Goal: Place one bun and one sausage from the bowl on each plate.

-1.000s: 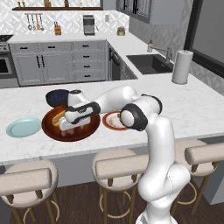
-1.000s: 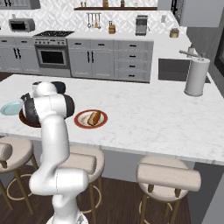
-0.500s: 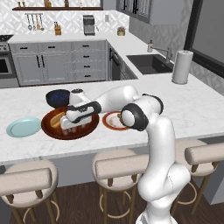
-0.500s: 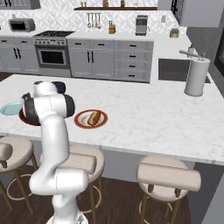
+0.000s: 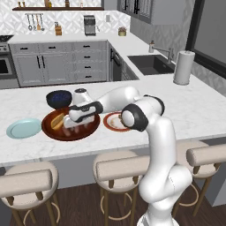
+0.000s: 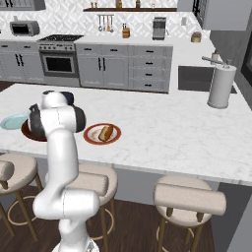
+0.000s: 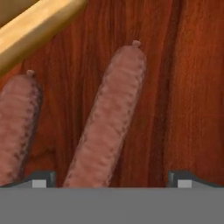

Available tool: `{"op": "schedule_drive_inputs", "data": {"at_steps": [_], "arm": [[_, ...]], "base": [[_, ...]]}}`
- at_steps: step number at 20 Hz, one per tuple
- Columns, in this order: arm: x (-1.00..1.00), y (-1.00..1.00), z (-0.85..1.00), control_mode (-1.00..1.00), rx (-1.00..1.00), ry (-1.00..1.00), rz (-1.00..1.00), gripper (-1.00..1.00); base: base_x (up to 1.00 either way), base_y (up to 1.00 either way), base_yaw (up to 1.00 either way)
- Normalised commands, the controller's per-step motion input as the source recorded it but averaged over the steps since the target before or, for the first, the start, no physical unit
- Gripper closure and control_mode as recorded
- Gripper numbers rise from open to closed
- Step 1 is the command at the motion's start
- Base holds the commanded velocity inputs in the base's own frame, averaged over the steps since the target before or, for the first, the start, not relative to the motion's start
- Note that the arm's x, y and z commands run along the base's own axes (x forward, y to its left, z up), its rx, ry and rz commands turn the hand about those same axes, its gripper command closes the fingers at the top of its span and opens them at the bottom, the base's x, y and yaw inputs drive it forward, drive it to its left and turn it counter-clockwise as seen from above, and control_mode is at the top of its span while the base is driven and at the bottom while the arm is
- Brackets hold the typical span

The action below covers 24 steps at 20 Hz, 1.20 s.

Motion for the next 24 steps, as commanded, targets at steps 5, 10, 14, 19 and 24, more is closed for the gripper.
{"op": "schedule_drive_inputs", "data": {"at_steps": [5, 10, 14, 19, 24], "arm": [[0.30, 0.02, -0.32, -1.00, 0.00, -0.05, -0.07, -1.00], [0.10, 0.02, -0.34, -1.00, 0.00, -0.04, -0.05, -1.00], [0.00, 0.00, 0.00, -1.00, 0.00, 0.00, -0.01, 1.00], [0.00, 0.00, 0.00, -1.00, 0.00, 0.00, 0.00, 1.00], [0.00, 0.00, 0.01, -1.00, 0.00, 0.00, 0.00, 1.00]], "base": [[0.00, 0.00, 0.00], [0.00, 0.00, 0.00], [0.00, 0.00, 0.00], [0.00, 0.00, 0.00], [0.00, 0.00, 0.00]]}}
